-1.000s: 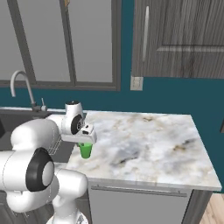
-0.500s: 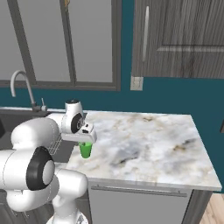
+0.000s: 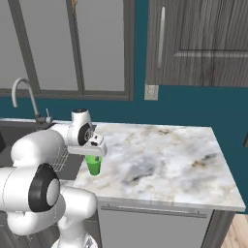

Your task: Pick the cup and bowl from the counter and place them on the counter next to the sink.

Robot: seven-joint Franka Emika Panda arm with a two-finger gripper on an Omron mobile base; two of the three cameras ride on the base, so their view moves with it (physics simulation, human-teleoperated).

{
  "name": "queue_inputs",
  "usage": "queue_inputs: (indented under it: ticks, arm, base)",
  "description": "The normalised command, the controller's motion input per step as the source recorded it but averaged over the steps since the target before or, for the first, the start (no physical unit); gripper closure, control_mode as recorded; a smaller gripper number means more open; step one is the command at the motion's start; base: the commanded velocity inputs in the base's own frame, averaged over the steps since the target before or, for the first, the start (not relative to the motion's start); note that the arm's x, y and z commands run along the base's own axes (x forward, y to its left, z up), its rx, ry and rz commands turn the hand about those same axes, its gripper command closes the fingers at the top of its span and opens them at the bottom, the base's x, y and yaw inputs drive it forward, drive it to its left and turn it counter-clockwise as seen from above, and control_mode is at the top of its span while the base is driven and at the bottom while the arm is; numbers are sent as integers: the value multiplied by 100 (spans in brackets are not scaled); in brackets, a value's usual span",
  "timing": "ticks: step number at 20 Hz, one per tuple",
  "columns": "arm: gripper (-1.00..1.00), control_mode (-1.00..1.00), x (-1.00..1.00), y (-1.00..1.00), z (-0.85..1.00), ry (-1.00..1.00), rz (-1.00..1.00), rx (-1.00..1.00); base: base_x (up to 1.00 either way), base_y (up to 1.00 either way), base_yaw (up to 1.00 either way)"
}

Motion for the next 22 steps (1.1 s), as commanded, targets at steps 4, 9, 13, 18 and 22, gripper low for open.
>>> queue_inputs:
  ticks: [4, 9, 13, 18, 22]
  arm:
    - [-100, -100, -7, 6, 55, -2, 1, 0]
    - [-100, -100, -11, 1, 42, -1, 2, 0]
    - [-100, -100, -44, 0, 31, 0, 0, 0]
    - [-100, -100, -85, -1, 31, -3, 0, 0]
    - [-100, -100, -100, -15, 27, -10, 0, 1]
  base:
    - [0, 0, 0]
    - [0, 0, 0]
    - [0, 0, 0]
    - [0, 0, 0]
    - [0, 0, 0]
